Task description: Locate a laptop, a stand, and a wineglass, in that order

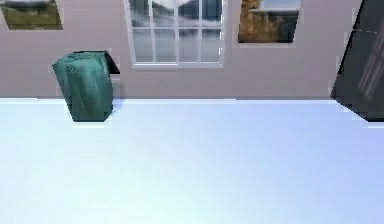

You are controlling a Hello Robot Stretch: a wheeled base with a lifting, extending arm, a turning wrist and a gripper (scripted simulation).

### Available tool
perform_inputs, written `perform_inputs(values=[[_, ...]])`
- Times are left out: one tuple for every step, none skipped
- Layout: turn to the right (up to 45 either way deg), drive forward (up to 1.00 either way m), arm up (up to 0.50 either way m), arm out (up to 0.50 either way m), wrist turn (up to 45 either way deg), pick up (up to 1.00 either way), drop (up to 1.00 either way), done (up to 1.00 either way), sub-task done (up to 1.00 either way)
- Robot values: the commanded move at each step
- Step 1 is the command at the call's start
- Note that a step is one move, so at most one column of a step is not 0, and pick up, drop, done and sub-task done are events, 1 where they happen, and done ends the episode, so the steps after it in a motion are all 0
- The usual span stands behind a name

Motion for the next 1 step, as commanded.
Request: perform_inputs(values=[[0.0, 0.30, 0.00, 0.00, 0.0, 0.00, 0.00, 0.00, 0.00]])
